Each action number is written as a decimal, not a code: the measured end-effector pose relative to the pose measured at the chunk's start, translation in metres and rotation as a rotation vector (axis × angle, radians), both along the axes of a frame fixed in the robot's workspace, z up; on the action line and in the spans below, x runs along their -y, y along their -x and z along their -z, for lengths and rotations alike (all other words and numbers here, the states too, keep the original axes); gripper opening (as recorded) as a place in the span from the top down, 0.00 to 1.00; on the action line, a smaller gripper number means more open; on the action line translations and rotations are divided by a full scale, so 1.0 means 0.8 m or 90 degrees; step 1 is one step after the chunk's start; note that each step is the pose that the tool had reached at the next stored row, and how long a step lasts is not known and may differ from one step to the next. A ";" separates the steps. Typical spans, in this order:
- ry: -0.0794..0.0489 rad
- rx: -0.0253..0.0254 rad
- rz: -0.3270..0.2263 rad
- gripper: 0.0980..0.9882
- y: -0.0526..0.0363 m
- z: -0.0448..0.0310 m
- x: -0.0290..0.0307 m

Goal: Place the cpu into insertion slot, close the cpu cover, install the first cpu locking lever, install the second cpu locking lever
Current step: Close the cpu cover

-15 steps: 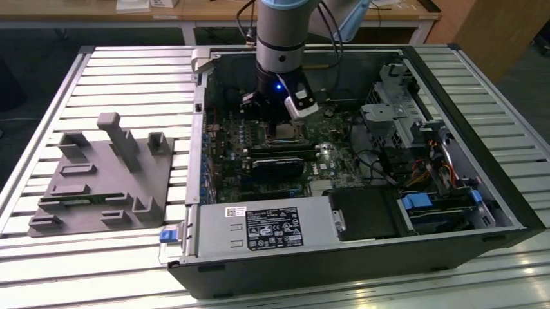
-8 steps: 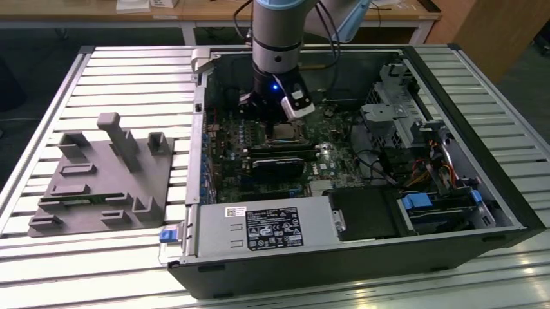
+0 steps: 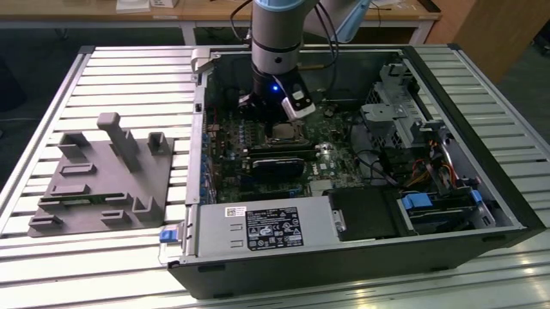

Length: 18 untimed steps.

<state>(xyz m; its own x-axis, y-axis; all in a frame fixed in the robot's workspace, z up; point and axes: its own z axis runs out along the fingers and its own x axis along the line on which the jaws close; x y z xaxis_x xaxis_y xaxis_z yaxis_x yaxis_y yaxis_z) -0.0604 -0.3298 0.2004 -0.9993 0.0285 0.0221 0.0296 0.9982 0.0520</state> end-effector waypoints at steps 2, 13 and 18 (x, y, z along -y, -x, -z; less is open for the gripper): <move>0.000 0.0000 -0.003 0.99 -0.001 0.0002 0.0000; 0.000 0.0001 -0.004 0.99 -0.010 0.0003 -0.0001; 0.000 0.0001 -0.004 0.99 -0.010 -0.0002 -0.0002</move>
<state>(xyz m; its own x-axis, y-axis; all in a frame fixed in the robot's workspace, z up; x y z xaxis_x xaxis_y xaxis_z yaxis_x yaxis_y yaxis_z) -0.0521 -0.3297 0.2005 -0.9995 0.0226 0.0219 0.0237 0.9984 0.0522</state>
